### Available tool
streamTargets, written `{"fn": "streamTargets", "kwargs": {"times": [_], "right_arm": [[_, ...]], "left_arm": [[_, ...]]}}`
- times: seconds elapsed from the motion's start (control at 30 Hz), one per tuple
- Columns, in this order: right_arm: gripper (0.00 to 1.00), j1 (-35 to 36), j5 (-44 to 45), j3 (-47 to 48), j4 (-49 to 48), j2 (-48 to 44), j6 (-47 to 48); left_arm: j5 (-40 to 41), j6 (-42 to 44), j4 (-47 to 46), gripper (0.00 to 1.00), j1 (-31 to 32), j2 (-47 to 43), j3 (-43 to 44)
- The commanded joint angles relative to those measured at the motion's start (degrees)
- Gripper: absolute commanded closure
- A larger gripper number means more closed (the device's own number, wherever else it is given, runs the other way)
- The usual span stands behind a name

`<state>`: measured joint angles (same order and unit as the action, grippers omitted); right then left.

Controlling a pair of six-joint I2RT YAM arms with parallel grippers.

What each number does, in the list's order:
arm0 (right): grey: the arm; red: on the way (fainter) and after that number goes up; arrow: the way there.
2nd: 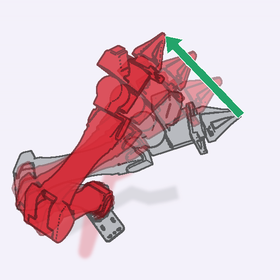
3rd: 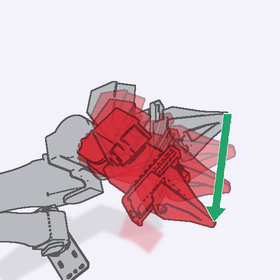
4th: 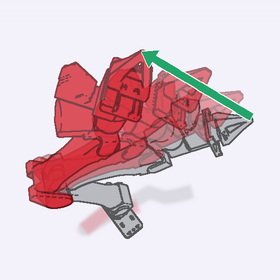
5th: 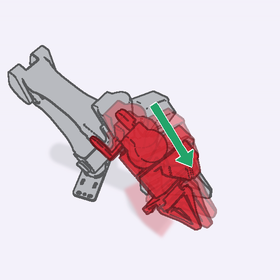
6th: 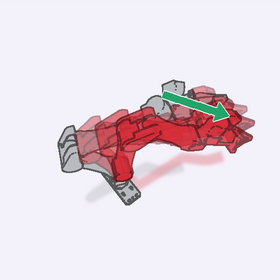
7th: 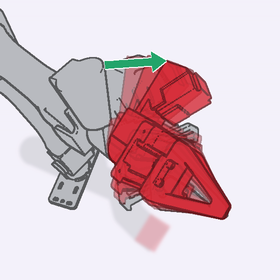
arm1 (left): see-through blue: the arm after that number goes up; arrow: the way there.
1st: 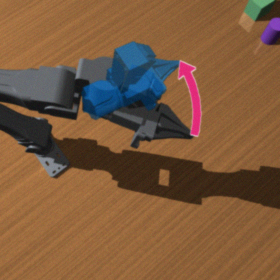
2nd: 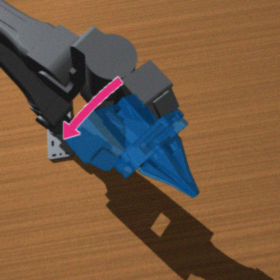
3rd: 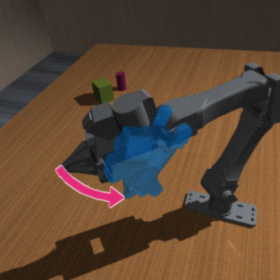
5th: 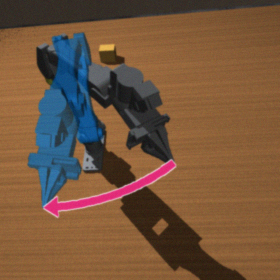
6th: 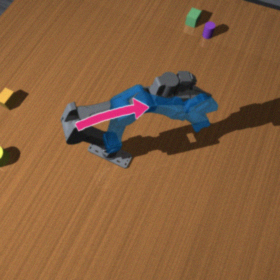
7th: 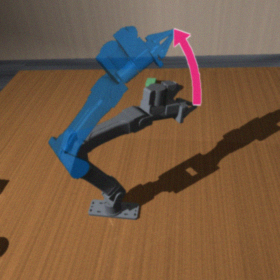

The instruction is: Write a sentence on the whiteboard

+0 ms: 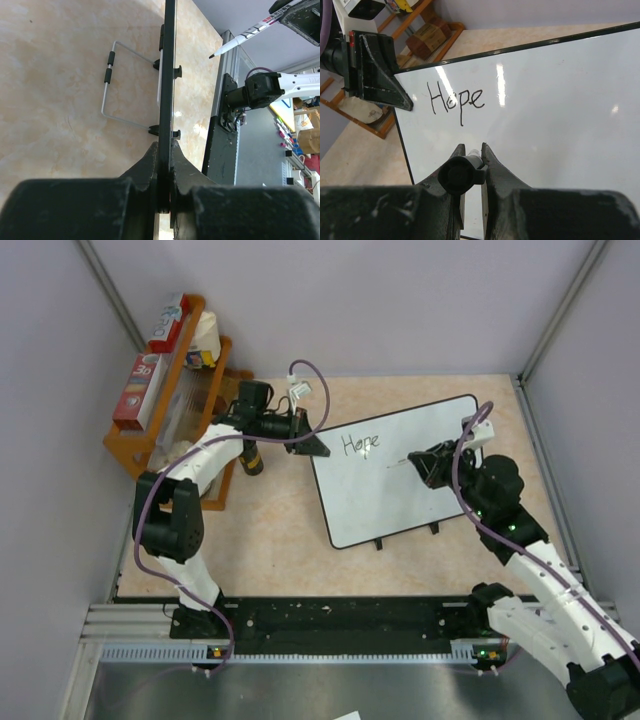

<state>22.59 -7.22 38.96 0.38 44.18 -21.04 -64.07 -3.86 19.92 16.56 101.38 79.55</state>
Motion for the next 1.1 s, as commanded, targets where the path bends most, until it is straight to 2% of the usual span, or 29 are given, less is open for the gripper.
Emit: {"fn": "streamTargets", "kwargs": {"times": [0.0,0.3,0.7,1.07], "right_arm": [[1.00,-0.62,0.63,1.91,-3.46,0.73,1.00],[1.00,-0.70,0.63,2.96,-6.62,4.77,0.83],[1.00,-0.62,2.12,3.40,-13.12,8.81,0.38],[1.00,-0.62,5.38,5.77,-14.88,7.58,1.79]], "left_arm": [[10.20,9.13,3.28,1.00,2.25,-0.40,-0.71],[13.00,9.48,5.04,1.00,3.57,-0.05,0.69],[15.21,9.75,3.98,1.00,4.54,-1.62,-1.68],[17.93,11.76,5.30,1.00,4.63,-2.24,-1.33]]}}
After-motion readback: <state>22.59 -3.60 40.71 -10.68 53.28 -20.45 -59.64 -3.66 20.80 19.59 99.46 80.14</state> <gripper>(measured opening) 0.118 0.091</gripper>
